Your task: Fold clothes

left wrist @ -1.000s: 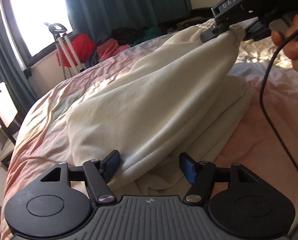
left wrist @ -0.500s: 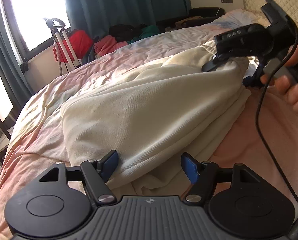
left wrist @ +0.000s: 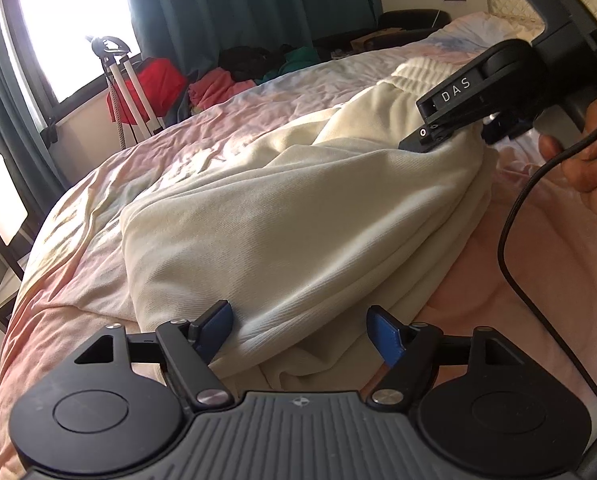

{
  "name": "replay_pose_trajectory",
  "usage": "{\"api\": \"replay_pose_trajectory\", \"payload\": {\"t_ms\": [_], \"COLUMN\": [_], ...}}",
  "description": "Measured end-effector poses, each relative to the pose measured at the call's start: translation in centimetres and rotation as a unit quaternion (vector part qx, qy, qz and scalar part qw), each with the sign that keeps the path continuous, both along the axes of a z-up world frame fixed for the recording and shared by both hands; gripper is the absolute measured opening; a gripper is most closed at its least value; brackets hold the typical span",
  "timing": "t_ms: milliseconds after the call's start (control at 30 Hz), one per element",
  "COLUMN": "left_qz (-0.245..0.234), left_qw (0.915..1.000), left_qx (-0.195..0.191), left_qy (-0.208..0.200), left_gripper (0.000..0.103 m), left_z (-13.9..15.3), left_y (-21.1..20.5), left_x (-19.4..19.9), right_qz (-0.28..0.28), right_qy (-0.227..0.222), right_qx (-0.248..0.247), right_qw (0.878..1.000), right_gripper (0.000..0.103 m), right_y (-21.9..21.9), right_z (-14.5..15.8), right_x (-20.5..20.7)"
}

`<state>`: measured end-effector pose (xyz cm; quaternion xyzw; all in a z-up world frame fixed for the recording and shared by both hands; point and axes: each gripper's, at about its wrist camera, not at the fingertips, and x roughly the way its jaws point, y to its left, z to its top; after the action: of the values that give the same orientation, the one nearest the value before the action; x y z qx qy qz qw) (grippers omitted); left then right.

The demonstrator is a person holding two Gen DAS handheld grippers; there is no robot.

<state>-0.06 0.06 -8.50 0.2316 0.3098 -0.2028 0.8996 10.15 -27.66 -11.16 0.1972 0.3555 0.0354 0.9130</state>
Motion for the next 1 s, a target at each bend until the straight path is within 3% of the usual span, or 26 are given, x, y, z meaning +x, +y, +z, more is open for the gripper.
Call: {"api": "replay_pose_trajectory", "payload": {"t_ms": [100,233,367,500,600,733,867,1000], "left_qz": [0.002,0.011,0.031,0.078,0.135,0.217,0.25,0.247], "left_qw": [1.0,0.9993,0.991,0.9611,0.9352,0.912,0.8948,0.8931], "left_qx": [-0.005,-0.035,-0.127,-0.261,-0.322,-0.334,-0.324,-0.329], "left_qy": [0.002,0.011,0.027,0.043,0.061,0.098,0.178,0.182], "left_gripper": [0.075,0.077,0.08,0.087,0.091,0.091,0.092,0.09], "left_z": [0.1,0.8,2.8,4.7,4.8,3.2,0.7,0.6], "left_y": [0.2,0.9,3.0,6.7,9.0,11.0,11.7,11.9], "left_x": [-0.1,0.1,0.4,1.1,2.0,3.8,5.3,5.0], "right_qz": [0.007,0.013,0.014,0.014,0.016,0.019,0.019,0.017], "right_qy": [-0.024,-0.043,-0.048,-0.052,-0.056,-0.062,-0.063,-0.056], "right_qx": [-0.041,-0.075,-0.083,-0.089,-0.103,-0.119,-0.126,-0.125], "right_qw": [0.999,0.996,0.995,0.995,0.993,0.991,0.99,0.99], "right_gripper": [0.05,0.047,0.046,0.046,0.046,0.046,0.046,0.047], "right_y": [0.8,1.7,1.9,2.2,2.5,3.2,3.5,3.5], "right_z": [1.2,2.0,2.1,2.4,2.5,2.6,2.7,2.4], "right_x": [-0.6,-0.9,-0.9,-1.1,-1.2,-1.4,-1.4,-1.3]}}
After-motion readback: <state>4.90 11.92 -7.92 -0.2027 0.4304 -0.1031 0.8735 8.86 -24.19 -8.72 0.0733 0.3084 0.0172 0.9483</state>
